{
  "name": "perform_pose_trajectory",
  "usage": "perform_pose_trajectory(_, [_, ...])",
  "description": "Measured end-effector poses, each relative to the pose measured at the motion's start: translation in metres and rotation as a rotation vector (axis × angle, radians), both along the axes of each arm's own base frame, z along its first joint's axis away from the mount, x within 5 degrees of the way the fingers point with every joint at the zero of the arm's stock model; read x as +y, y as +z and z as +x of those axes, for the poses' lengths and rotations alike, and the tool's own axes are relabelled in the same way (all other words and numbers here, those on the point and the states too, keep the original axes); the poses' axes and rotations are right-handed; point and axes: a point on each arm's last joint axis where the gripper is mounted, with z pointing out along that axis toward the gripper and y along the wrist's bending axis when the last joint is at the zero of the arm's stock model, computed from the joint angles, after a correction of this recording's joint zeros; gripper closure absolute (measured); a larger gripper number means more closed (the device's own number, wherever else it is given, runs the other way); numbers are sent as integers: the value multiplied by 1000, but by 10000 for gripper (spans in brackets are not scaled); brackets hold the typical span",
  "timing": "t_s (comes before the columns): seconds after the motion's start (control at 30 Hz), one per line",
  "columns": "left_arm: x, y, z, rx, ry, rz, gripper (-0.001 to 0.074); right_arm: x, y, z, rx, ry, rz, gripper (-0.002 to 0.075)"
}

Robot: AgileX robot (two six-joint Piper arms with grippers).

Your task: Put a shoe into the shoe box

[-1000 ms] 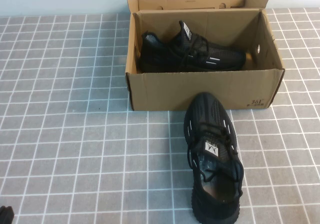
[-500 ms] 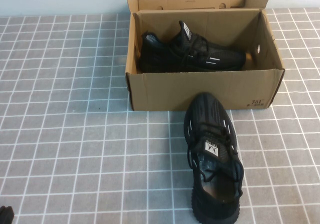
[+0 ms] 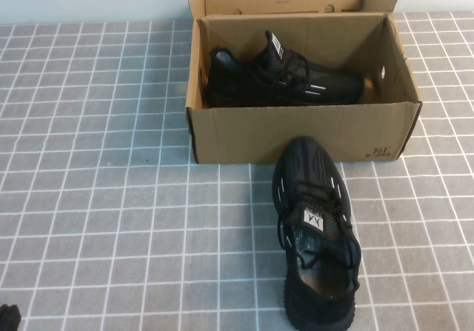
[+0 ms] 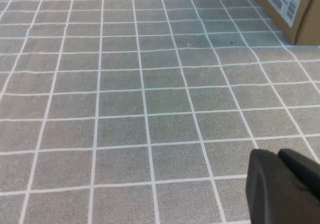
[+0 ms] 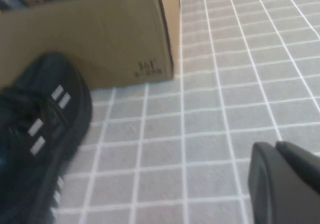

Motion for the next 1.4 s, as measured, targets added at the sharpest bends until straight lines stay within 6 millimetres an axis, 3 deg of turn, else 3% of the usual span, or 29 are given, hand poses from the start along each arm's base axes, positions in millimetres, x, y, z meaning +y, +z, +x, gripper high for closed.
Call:
perform_pose_trajectory(0.27, [0, 0, 0, 0, 0, 0, 736, 0, 20, 3, -165, -42, 325, 743])
perform_pose_trajectory(0.43, [0, 0, 0, 0, 0, 0, 736, -2, 25, 3, -219, -67, 401, 742])
perform_pose_trajectory(0.63, [0, 0, 0, 0, 0, 0, 736, 3, 30, 1, -147, -36, 573, 742])
perform_pose_trajectory(0.8, [0, 0, 0, 0, 0, 0, 736, 17, 69, 2, 33, 79, 500, 742])
perform_pose_trajectory(0.97, [0, 0, 0, 0, 0, 0, 736, 30, 107, 22, 288, 201, 296, 742])
perform_pose_trajectory(1.07, [0, 0, 0, 0, 0, 0, 736, 36, 120, 41, 423, 272, 204, 742])
perform_pose_trajectory(1.4, [0, 0, 0, 0, 0, 0, 735, 52, 124, 120, 705, 428, 41, 742])
